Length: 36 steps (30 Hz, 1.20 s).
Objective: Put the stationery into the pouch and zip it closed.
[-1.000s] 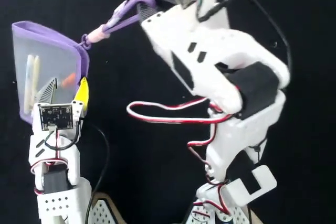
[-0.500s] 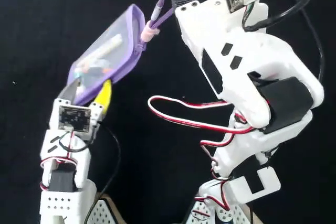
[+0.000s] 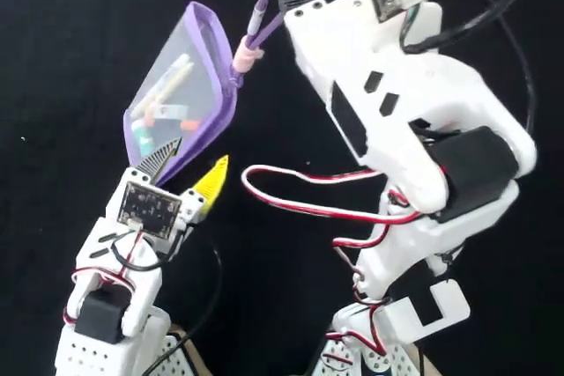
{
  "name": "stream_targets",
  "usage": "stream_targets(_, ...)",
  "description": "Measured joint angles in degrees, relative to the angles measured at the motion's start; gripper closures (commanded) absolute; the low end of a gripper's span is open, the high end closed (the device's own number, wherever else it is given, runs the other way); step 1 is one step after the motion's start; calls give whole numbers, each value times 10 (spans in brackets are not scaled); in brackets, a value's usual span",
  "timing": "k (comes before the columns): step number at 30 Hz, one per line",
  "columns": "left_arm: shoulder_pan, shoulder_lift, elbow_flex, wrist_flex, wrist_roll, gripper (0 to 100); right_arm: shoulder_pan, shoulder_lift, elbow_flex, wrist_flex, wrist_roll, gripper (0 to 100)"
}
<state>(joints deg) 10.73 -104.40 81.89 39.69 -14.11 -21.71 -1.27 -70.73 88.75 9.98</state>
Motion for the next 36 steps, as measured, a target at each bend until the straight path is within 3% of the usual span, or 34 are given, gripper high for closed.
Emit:
stream_targets(12, 6, 2, 109, -164, -35, 751, -65, 0, 1, 0, 0, 986)
stream_targets(23, 1, 2, 134, -219, -44, 746, -74, 0, 1, 0, -15, 986)
stream_targets(31, 1, 11, 125, -208, -43, 746, -89, 0, 1, 0, -15, 986)
stream_targets(36, 1, 84, 16, -146, -43, 746, -94, 0, 1, 0, -15, 986)
